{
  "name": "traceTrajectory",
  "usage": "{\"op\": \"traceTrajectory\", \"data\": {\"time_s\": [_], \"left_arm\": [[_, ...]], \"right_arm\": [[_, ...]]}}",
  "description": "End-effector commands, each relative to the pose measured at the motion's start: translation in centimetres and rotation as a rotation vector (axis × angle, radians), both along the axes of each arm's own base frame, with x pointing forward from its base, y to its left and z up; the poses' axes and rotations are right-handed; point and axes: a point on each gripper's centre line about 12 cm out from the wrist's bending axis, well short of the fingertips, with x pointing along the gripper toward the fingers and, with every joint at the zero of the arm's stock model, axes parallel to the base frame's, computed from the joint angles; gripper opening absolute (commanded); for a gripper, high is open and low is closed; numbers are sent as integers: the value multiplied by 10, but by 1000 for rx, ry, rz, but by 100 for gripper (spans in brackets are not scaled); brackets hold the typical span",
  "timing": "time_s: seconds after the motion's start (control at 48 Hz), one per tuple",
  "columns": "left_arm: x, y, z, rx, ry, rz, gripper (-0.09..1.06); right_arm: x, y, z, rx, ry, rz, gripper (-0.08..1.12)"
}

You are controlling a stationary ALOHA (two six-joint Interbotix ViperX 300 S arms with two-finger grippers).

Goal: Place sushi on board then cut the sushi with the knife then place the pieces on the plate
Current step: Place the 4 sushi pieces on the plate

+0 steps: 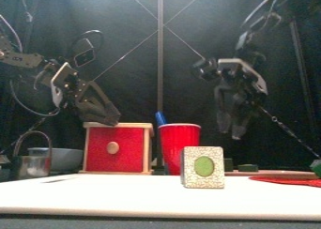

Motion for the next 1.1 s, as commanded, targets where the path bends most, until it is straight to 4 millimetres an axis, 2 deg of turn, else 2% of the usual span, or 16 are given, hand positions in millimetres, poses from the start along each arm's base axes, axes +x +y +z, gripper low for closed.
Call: {"op": "traceTrajectory", "data": {"time_s": [0.021, 0.146, 0.229, 0.792, 0.917, 1.104], "left_arm": [[8, 2, 12, 5, -44, 4, 86], [9, 2, 13, 2, -47, 8, 86], [8, 2, 12, -2, -44, 12, 86], [8, 4, 10, -11, -40, 26, 86], [8, 4, 10, -12, -40, 28, 86], [7, 3, 10, -13, -40, 26, 86]], "right_arm": [[32, 11, 4, 11, 5, 100, 93], [52, 18, -7, 9, 48, 206, 92], [56, 23, -11, 11, 61, 238, 92], [59, 36, -31, 9, 86, 267, 91], [64, 34, -43, 15, 108, 249, 84], [64, 33, -39, 13, 94, 244, 56]]}}
